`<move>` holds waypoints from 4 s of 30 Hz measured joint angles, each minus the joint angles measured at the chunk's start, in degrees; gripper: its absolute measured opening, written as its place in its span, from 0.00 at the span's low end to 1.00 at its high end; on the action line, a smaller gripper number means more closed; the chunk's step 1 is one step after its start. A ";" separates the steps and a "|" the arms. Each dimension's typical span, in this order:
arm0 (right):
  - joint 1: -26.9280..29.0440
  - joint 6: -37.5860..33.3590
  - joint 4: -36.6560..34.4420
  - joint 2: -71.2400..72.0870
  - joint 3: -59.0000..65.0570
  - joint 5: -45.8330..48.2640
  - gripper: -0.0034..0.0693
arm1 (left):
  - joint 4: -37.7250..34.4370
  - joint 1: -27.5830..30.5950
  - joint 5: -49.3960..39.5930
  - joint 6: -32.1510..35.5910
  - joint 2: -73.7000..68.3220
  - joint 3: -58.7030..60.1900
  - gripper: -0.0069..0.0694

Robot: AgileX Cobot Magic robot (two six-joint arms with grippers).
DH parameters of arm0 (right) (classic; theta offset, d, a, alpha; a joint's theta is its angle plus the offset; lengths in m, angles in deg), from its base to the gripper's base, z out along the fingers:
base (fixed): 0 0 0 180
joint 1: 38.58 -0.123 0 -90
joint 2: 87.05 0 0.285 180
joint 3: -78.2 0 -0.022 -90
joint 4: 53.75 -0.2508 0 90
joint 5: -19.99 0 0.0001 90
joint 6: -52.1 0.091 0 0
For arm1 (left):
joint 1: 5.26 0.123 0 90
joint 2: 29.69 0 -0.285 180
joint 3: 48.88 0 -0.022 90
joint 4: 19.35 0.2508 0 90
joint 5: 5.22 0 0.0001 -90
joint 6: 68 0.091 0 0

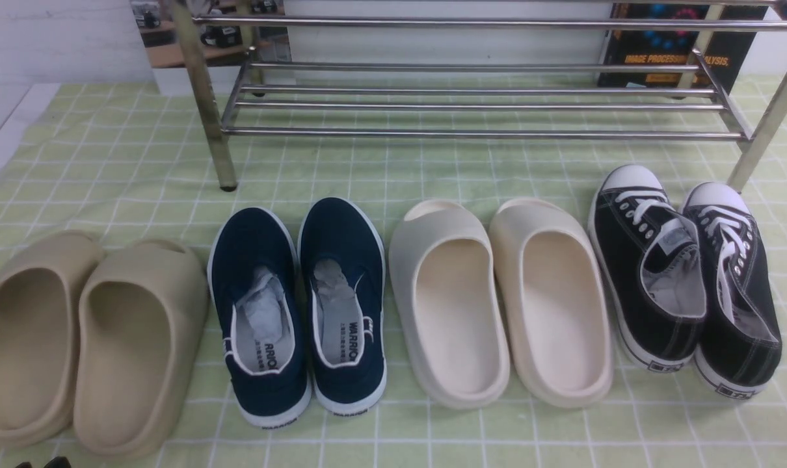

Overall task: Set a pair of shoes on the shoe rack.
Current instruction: Use the right arm to grab the shoe closest to it, then use the right arm to put a shoe into the shoe rack, then use the right arm to grab the shoe closest to it

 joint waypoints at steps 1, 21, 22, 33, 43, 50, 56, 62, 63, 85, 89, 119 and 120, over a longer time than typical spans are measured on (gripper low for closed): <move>0.00 2.80 -1.05 0.00 0.00 -5.25 0.38 | 0.00 0.00 0.00 0.00 0.00 0.00 0.40; 0.00 -8.12 0.75 -35.49 -44.95 18.64 0.05 | 0.00 0.00 0.00 0.00 0.00 0.00 0.40; -0.33 -8.89 0.04 -43.04 -48.66 26.59 0.06 | 0.00 0.00 0.00 0.00 0.00 0.00 0.40; -15.48 -10.09 -1.97 -79.95 -65.94 53.85 0.38 | 0.00 0.00 0.00 0.00 0.00 0.00 0.40; -18.20 -5.37 3.17 -104.96 -77.06 57.57 0.67 | 0.00 0.00 0.00 0.00 0.00 0.00 0.40; -18.33 -1.72 3.34 -111.30 -79.25 57.76 0.21 | 0.00 0.00 0.00 0.00 0.00 0.00 0.40; -18.33 -1.30 2.45 -108.50 -79.33 58.01 0.07 | 0.00 0.00 0.00 0.00 0.00 0.00 0.40; -18.33 -1.64 2.81 -102.55 -81.51 62.79 0.07 | 0.00 0.00 0.00 0.05 0.00 0.00 0.40; -18.33 -1.74 2.81 -102.23 -81.91 63.10 0.07 | 0.00 0.00 0.00 0.05 0.00 0.00 0.40; -18.90 -6.32 5.20 -119.60 -113.62 68.02 0.07 | 0.00 0.00 0.00 0.05 0.00 0.00 0.40; -19.01 -7.48 5.06 -127.06 -126.78 72.22 0.07 | 0.00 0.00 0.00 0.05 0.00 0.00 0.40; -18.83 -11.22 -0.89 -120.37 -128.21 66.91 0.80 | 0.00 0.00 0.00 0.05 0.00 0.00 0.40; -18.70 -11.04 -0.84 -116.90 -124.68 66.79 0.81 | 0.00 0.00 0.00 0.05 0.00 0.00 0.40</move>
